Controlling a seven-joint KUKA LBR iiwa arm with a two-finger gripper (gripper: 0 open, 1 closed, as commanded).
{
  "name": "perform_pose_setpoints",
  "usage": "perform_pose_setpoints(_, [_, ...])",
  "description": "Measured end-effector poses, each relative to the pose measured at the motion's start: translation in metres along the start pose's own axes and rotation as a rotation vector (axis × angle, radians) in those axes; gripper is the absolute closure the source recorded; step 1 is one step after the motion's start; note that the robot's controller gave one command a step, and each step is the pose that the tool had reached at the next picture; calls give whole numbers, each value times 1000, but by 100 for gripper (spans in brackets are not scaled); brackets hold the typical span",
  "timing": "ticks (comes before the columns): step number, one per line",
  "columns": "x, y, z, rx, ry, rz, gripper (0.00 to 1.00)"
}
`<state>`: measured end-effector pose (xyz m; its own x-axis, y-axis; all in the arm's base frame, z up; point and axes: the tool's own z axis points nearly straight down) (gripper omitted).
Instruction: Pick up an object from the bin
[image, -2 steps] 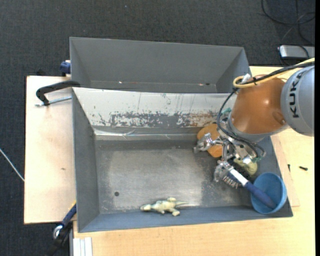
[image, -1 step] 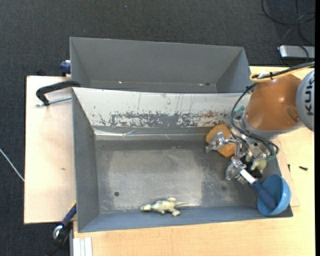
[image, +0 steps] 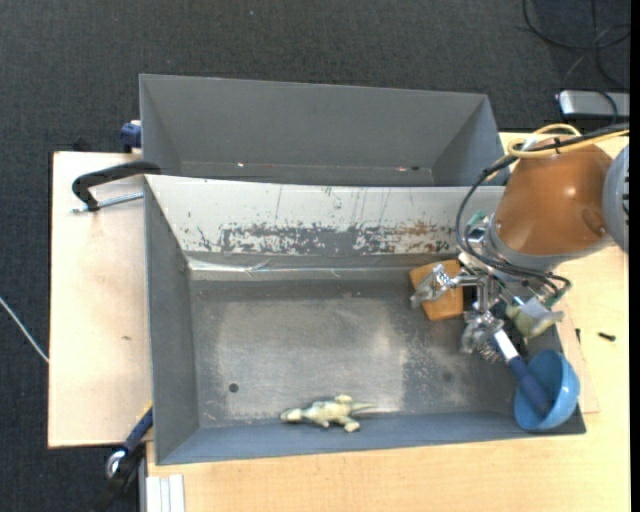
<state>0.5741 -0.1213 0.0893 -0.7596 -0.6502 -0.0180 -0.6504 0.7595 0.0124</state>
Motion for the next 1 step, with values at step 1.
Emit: perform_pose_setpoints(1, [-4, -3, -4, 4, -9, -153, 0])
